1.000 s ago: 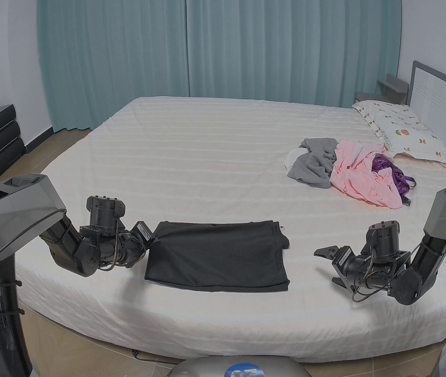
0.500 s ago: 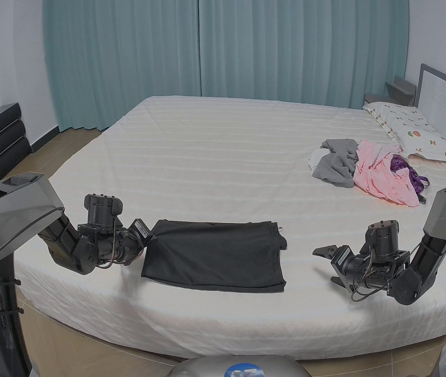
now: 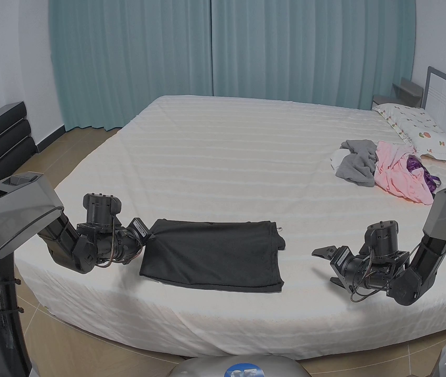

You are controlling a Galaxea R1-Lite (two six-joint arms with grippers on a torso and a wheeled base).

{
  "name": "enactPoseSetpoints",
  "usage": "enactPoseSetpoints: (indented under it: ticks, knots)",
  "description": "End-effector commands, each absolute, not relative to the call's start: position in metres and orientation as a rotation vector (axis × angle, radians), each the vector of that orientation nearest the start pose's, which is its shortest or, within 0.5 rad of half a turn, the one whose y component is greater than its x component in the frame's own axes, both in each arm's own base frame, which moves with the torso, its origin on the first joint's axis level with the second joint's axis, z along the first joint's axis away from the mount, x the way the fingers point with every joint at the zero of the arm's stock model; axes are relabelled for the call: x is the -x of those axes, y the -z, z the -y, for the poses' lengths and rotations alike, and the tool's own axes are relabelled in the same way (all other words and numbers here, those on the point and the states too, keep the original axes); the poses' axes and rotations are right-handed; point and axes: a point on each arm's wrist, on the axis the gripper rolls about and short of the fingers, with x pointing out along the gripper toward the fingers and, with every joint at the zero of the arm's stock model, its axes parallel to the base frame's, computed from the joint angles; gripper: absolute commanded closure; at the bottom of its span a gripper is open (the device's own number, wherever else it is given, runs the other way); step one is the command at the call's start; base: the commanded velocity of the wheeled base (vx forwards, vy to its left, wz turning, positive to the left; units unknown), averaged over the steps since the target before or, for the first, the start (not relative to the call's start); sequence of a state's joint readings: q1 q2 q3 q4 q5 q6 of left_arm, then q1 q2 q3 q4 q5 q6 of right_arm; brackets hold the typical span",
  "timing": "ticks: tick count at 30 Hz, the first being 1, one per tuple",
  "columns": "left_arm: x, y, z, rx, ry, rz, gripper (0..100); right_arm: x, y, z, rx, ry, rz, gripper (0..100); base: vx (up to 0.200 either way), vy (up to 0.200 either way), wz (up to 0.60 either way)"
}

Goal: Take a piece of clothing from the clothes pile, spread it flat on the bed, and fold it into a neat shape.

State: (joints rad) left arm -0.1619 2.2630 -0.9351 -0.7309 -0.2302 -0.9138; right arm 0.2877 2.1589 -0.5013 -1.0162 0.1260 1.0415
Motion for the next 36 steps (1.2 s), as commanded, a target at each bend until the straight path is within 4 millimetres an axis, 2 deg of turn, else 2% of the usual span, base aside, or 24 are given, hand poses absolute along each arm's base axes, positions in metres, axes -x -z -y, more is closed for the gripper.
enactPoseSetpoints:
  ticks: [1, 15, 16, 24, 29, 31, 36]
  knots:
    - [-0.386, -0.019, 0.068, 0.895, 0.075, -0.737, 100, -0.295, -0.008, -0.091, -0.937, -0.032, -0.788, 0, 0.000, 0.000, 0.00]
    - [-0.382, -0.020, 0.070, 0.925, 0.065, -0.751, 100, -0.295, -0.008, -0.092, -0.937, -0.036, -0.786, 0, 0.000, 0.000, 0.00]
    - [-0.382, -0.020, 0.071, 0.924, 0.066, -0.753, 0, -0.295, -0.008, -0.092, -0.938, -0.035, -0.787, 0, 0.000, 0.000, 0.00]
    - [-0.378, -0.018, 0.066, 0.943, 0.041, -0.763, 0, -0.293, -0.009, -0.091, -0.938, -0.034, -0.788, 0, 0.000, 0.000, 0.00]
    - [-0.374, -0.024, 0.062, 0.985, 0.022, -0.754, 0, -0.293, -0.009, -0.091, -0.938, -0.035, -0.787, 0, 0.000, 0.000, 0.00]
    - [-0.377, -0.034, 0.048, 1.079, -0.021, -0.711, 0, -0.293, -0.011, -0.090, -0.943, -0.034, -0.781, 0, 0.000, 0.000, 0.00]
    - [-0.376, -0.045, 0.032, 1.108, -0.048, -0.665, 0, -0.294, -0.017, -0.089, -0.983, -0.030, -0.750, 0, 0.000, 0.000, 0.00]
